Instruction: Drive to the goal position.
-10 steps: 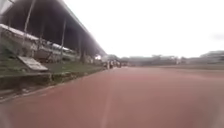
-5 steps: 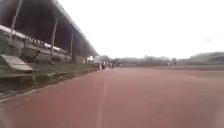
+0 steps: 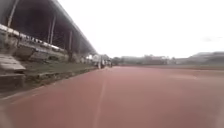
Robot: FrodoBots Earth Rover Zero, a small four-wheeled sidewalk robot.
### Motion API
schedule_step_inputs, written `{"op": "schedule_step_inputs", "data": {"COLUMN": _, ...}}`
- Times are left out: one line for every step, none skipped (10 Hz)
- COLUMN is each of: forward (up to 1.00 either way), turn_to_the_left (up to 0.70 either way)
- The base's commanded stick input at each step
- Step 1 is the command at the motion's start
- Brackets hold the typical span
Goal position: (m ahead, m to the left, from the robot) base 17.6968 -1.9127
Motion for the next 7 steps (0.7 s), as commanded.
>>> {"op": "schedule_step_inputs", "data": {"forward": 0.70, "turn_to_the_left": 0.01}}
{"op": "schedule_step_inputs", "data": {"forward": 0.70, "turn_to_the_left": 0.01}}
{"op": "schedule_step_inputs", "data": {"forward": 0.70, "turn_to_the_left": 0.01}}
{"op": "schedule_step_inputs", "data": {"forward": 0.70, "turn_to_the_left": 0.01}}
{"op": "schedule_step_inputs", "data": {"forward": 0.70, "turn_to_the_left": 0.01}}
{"op": "schedule_step_inputs", "data": {"forward": 0.70, "turn_to_the_left": 0.01}}
{"op": "schedule_step_inputs", "data": {"forward": 0.70, "turn_to_the_left": 0.01}}
